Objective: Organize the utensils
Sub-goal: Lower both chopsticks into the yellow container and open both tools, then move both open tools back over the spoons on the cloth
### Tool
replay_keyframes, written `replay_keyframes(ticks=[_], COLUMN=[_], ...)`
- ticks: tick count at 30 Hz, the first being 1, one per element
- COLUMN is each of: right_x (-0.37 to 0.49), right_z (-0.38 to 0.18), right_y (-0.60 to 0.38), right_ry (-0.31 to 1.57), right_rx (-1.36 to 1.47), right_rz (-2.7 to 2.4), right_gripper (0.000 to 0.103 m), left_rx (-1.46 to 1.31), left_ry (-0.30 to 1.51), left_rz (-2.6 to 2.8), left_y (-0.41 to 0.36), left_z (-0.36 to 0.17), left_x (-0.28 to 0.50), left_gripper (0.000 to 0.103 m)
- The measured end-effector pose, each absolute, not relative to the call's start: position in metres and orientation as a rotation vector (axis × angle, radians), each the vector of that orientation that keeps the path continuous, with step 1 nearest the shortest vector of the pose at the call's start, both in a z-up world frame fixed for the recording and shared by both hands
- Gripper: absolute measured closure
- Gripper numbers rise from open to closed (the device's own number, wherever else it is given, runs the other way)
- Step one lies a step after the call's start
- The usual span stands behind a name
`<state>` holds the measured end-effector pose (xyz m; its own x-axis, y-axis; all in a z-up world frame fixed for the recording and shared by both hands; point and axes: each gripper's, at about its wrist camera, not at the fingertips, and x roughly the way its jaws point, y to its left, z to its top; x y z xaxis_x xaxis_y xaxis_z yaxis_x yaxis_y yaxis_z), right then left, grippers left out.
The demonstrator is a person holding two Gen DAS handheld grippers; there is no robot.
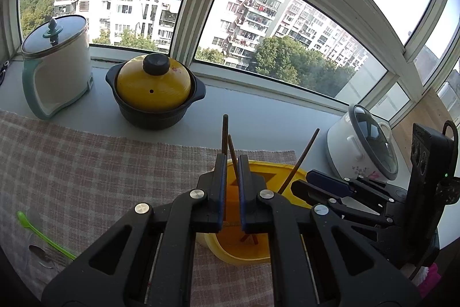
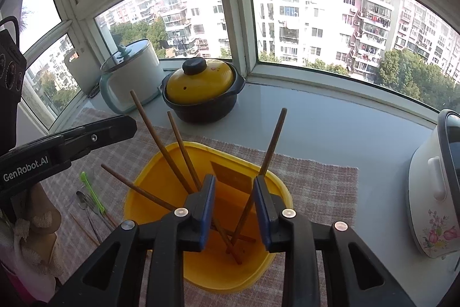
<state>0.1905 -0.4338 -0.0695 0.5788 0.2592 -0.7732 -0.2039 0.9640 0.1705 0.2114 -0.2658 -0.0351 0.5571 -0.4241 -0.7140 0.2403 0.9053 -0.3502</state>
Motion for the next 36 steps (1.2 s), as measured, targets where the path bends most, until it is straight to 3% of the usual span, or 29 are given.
replay_keyframes(ticks=[5,9,13,29,33,36], right_x=[0.178,0.167,0.158,0.133,0.13,0.13], right_z=[-0.063,-0.057,-0.053,-0.047,-0.048,-0.05], right_y=[-0.428,-0.42,-0.411,-0.348,-0.327,-0.312], right_ry=[0.899,0.877,0.866,0.796,0.79,0.782], right_rx=[0.05,0.028,0.022,-0.055,-0.085,-0.097], right_rz=[0.27,0.267,0.276,0.324,0.338,0.346], right_gripper=[0.071,0.059,0.058,0.016,0.013,0.009], left_rx=[-0.222,-0.222,-0.219,-0.187,-0.189,-0.195], left_ry=[0.897,0.893,0.888,0.879,0.889,0.901], left_rz=[-0.39,-0.379,-0.362,-0.226,-0.186,-0.147], left_y=[-0.256,-0.244,-0.227,-0.137,-0.113,-0.093], left_z=[-0.034,-0.032,-0.028,-0.03,-0.037,-0.044], left_x=[0.201,0.19,0.179,0.136,0.126,0.118], left_gripper=[0.098,0.098,0.098,0.097,0.076,0.075])
